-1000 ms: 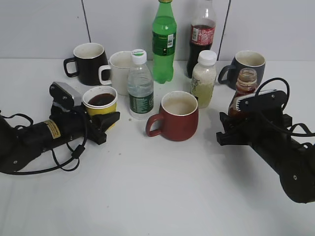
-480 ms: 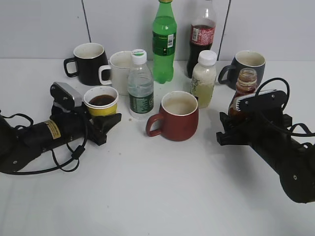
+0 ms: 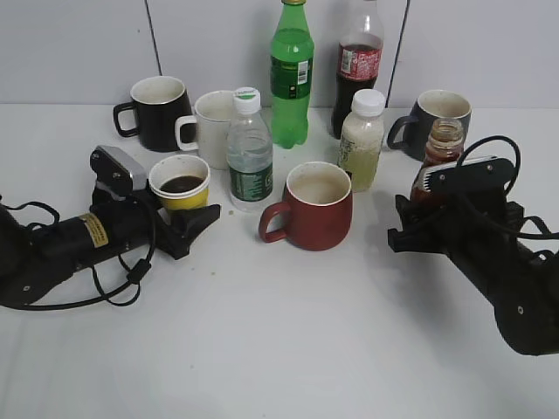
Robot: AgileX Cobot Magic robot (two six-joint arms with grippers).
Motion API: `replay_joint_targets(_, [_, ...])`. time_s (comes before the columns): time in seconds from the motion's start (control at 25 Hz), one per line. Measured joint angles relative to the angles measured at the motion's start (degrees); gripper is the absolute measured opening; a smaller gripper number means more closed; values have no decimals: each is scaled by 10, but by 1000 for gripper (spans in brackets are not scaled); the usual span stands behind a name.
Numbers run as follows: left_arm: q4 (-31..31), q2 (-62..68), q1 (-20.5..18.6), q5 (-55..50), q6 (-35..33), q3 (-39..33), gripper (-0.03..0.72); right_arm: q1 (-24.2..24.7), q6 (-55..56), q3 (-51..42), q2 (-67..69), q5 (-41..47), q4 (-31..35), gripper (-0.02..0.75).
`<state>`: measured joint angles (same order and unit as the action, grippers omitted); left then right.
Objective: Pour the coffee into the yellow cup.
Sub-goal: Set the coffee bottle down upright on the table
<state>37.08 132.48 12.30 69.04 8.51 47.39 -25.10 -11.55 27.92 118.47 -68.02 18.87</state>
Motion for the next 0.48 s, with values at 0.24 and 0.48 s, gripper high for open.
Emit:
replay_joint_targets(0.24, [0, 0, 0, 0, 0, -1, 573, 4, 21, 22, 0, 0, -2, 503])
replay_joint_targets(0.48, [0, 0, -10, 1, 0, -17, 573, 61, 64, 26, 0, 0, -67, 503])
